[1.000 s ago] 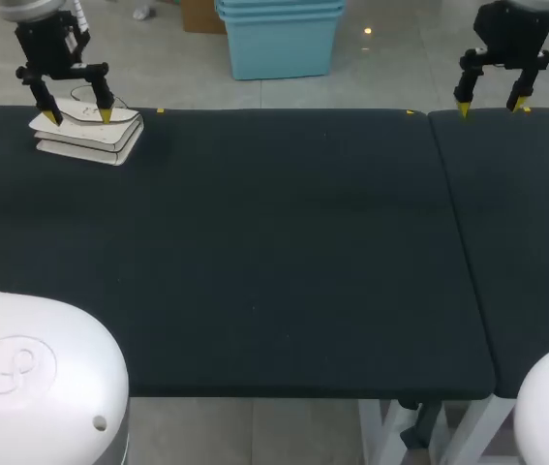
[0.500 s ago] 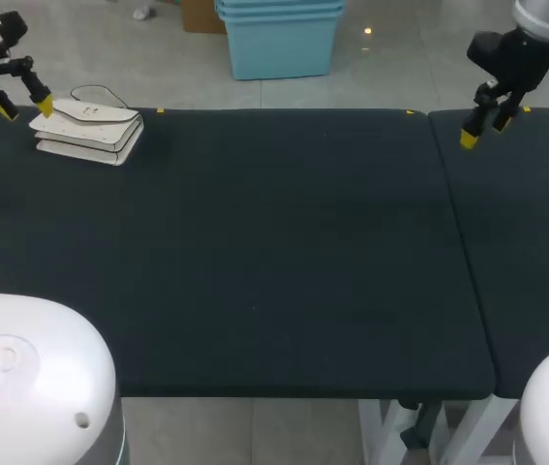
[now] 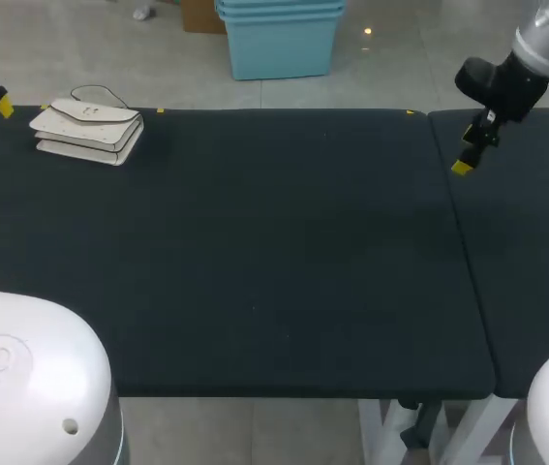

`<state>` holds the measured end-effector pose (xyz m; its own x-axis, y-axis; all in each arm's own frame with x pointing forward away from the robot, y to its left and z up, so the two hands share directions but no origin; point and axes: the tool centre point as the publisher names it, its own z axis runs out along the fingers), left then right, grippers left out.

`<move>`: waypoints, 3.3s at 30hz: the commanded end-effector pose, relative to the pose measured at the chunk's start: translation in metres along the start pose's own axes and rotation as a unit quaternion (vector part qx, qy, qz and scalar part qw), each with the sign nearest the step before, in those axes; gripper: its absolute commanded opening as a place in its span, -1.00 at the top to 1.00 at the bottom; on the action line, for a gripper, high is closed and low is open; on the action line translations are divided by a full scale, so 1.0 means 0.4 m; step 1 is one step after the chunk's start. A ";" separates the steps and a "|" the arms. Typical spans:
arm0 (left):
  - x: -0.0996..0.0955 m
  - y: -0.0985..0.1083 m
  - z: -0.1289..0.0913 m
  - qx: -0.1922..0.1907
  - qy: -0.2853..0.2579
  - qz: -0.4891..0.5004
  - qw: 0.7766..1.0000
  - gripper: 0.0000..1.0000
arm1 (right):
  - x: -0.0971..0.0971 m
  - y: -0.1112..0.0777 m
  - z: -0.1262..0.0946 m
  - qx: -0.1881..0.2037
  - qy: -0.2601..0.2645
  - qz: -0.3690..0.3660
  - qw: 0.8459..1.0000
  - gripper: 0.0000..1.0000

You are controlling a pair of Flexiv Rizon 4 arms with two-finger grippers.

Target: Pick up the bag, open it, inspect its contents, close it, and place it on the opposite side

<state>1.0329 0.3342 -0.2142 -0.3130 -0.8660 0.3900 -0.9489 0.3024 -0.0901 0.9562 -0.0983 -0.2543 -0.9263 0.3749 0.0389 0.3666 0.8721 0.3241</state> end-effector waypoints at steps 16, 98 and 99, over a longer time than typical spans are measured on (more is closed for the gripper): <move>-0.148 -0.098 0.008 0.017 0.086 -0.030 0.996 -1.00 | 0.055 0.020 0.064 -0.060 -0.019 -0.077 0.995 -1.00; -0.287 -0.375 0.264 0.103 0.303 -0.020 0.947 -0.44 | 0.127 0.047 0.141 -0.086 -0.009 -0.113 0.990 -1.00; -0.289 -0.377 0.268 0.103 0.303 -0.022 0.947 -0.40 | 0.127 0.047 0.141 -0.086 -0.009 -0.113 0.990 -1.00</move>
<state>1.1928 0.3414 -0.3365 -0.1665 -0.9228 0.3474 -0.9521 0.0588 -0.3001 0.9207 -0.0452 -0.2993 -0.9802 0.1853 -0.0693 0.1304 0.8685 0.4783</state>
